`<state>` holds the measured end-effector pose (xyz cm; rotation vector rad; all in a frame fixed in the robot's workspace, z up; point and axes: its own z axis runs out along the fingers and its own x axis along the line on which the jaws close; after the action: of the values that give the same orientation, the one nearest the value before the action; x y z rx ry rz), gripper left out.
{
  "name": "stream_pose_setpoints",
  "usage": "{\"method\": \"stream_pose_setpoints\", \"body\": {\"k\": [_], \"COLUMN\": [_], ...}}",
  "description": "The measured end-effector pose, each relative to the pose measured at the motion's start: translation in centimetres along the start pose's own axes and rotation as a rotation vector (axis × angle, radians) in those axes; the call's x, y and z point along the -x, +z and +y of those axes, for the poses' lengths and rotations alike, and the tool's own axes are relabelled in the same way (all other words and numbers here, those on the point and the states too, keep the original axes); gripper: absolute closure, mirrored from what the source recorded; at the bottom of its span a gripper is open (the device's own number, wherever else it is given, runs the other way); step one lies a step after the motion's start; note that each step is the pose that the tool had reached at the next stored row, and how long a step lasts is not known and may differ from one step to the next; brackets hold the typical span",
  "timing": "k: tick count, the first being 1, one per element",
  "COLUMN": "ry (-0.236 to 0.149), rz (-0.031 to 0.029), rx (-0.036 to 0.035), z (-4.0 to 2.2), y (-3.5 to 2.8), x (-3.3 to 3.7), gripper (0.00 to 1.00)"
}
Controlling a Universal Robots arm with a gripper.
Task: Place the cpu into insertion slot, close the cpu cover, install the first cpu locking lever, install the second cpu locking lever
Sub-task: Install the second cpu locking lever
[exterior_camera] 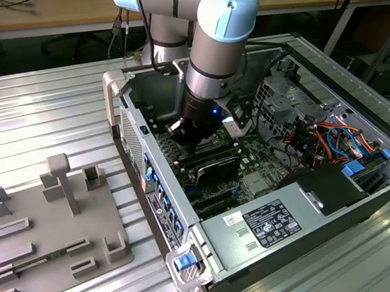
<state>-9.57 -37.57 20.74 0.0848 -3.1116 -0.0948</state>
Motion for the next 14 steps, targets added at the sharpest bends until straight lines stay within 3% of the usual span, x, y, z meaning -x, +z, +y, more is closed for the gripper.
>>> {"method": "stream_pose_setpoints", "body": {"k": [14], "ry": [0.000], "rz": [-0.0002], "rx": [0.0000], "z": [0.26], "y": [0.44], "x": [0.01], "gripper": [0.89]}}
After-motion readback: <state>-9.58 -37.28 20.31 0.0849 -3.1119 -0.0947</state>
